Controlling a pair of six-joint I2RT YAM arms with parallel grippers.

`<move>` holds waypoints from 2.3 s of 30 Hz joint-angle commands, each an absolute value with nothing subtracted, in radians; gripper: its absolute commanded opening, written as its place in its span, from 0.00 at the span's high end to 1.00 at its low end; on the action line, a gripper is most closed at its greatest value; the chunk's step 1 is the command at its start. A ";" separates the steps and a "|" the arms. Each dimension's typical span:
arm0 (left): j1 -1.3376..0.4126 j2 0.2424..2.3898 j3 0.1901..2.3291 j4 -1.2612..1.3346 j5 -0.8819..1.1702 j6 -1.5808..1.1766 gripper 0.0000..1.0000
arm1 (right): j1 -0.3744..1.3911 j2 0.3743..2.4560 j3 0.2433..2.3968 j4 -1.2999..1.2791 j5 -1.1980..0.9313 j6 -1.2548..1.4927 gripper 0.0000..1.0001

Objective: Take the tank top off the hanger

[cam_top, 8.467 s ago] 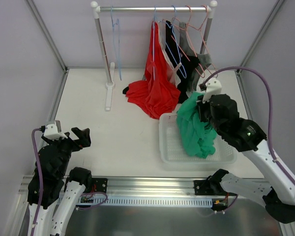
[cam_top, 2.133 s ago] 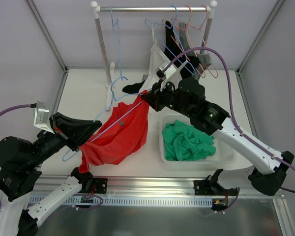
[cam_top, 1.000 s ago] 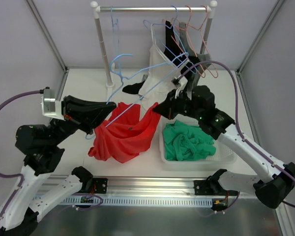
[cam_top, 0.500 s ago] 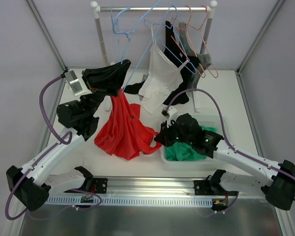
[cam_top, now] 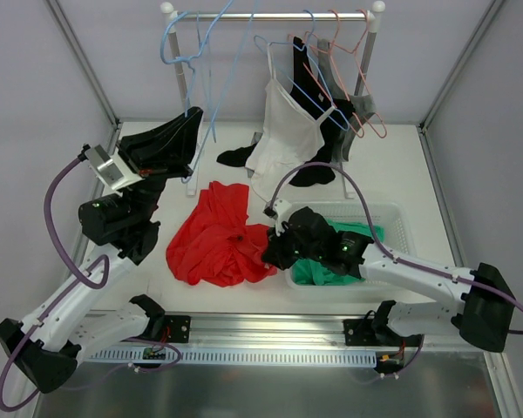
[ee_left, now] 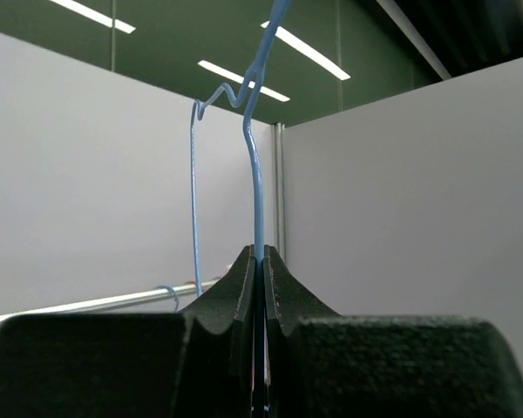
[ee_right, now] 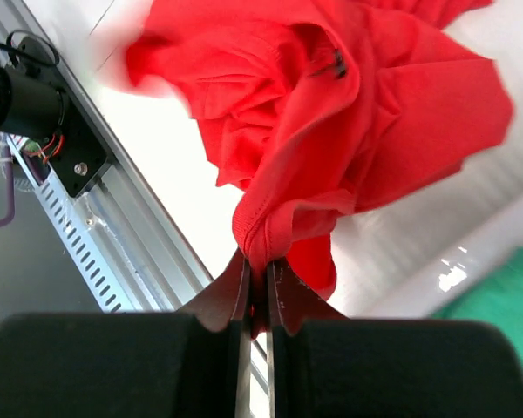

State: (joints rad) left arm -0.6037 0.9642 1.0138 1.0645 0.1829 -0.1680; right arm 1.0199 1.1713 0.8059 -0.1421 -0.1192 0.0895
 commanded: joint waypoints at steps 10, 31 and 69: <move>-0.626 0.868 0.999 0.658 -0.159 -0.285 1.00 | 1.077 1.278 0.873 -0.018 -0.075 0.150 0.01; -0.630 1.302 1.436 0.219 -0.491 -0.319 1.00 | 1.075 1.151 0.779 -0.025 -0.006 0.181 0.00; -0.370 1.548 1.555 0.227 -0.321 -0.440 0.63 | 1.075 1.080 0.726 -0.048 0.011 0.152 0.00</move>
